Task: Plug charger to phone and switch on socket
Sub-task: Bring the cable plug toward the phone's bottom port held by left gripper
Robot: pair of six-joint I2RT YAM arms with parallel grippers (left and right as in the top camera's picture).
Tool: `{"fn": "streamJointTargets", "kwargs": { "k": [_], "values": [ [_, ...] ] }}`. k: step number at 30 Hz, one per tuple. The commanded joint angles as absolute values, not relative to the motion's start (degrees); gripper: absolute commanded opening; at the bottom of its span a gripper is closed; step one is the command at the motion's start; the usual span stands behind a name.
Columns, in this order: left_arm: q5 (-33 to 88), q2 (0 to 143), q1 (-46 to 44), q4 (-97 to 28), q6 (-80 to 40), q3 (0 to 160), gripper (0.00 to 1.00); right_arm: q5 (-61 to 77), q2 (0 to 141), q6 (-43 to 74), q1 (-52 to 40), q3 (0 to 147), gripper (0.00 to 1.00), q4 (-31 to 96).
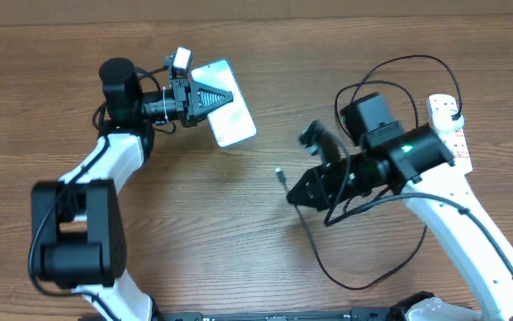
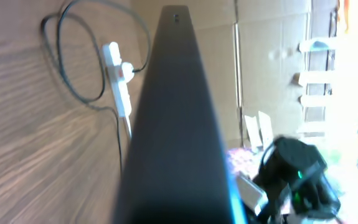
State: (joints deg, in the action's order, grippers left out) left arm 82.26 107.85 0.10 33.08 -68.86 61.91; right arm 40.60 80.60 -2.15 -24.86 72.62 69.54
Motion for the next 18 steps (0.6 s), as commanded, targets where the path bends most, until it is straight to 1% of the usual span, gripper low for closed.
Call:
{"fn": "streamJointTargets", "kwargs": {
  "k": [1, 3, 9, 11, 18],
  "values": [
    [86.2, 111.5, -0.8, 33.9, -73.0, 63.8, 0.04, 33.7, 79.4, -1.1, -29.2, 71.7, 0.04, 66.9],
    [86.6, 112.3, -1.5, 33.9, -72.8, 63.8, 0.04, 29.6, 79.4, 0.6, -31.5, 71.7, 0.04, 64.5],
    [86.2, 112.4, -4.7, 35.1, -73.1, 63.8, 0.04, 23.8, 80.0, 9.0, -35.9, 71.7, 0.04, 57.1],
    [86.0, 112.4, -5.6, 35.2, -74.0, 63.8, 0.04, 21.6, 80.6, 11.7, -36.2, 71.7, 0.04, 56.2],
    [86.0, 112.4, -5.7, 35.9, -75.1, 63.8, 0.04, 21.2, 81.2, 17.6, -36.2, 71.7, 0.04, 54.5]
  ]
}}
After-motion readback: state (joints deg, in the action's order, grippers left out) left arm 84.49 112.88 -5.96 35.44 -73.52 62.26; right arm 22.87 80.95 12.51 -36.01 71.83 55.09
